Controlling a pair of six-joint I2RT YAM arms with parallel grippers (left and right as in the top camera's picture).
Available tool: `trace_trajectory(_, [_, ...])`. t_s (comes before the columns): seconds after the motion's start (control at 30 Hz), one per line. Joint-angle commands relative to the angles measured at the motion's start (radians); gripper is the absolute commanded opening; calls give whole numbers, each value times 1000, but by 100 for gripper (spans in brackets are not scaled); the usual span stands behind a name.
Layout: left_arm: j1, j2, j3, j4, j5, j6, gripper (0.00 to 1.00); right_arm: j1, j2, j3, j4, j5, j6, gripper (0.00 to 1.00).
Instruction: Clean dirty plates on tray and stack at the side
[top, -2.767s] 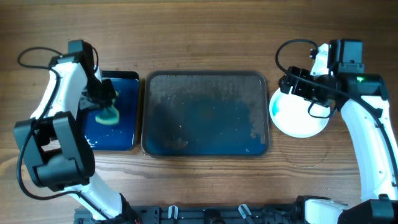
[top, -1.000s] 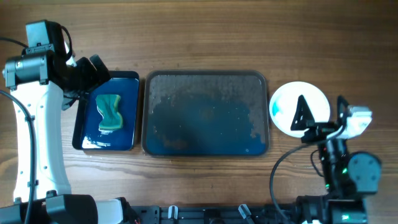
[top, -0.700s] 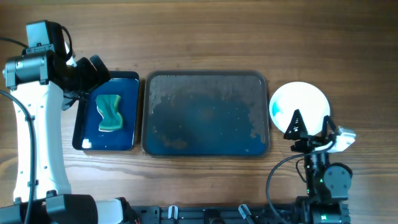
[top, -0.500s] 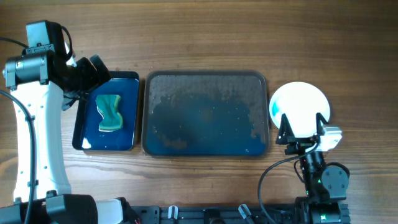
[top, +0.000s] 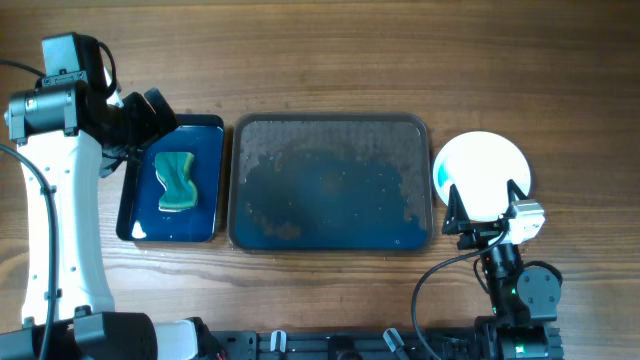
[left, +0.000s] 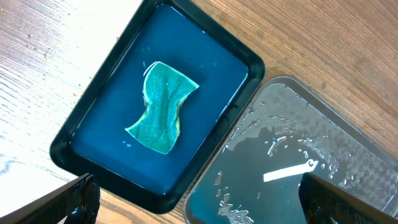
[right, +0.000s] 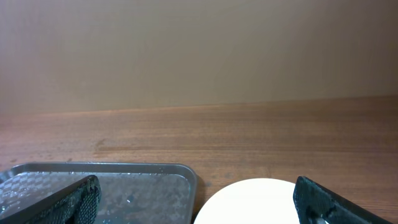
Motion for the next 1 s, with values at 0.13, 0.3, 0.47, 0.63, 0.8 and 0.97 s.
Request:
trace_trajectory(0.13, [0,-1,2,0,5,-12,100,5,-13,-3,6,-16,-18,100])
trace_trajectory(0.3, [-31,-144,-46,161,-17,-2,100,5,-12,-3,6,-16,-18,100])
trace_trajectory(0.47, [-183,-489,-405,657,-17,100,100,5,-13,-3,6,-16,-18,100])
trace_trajectory(0.63, [-230,-830,-826,943,-2,128,100,5,-12,-3,6,-16,-18,100])
trace_trajectory(0.8, [-230,-1146,-1205,1092,-2,127,100,5,-12,-3,6,-16,-18,100])
trace_trajectory(0.97, [-230,-1340,-1439,1191,-3,128,100,5,-13,-3,6,-16,-18,100])
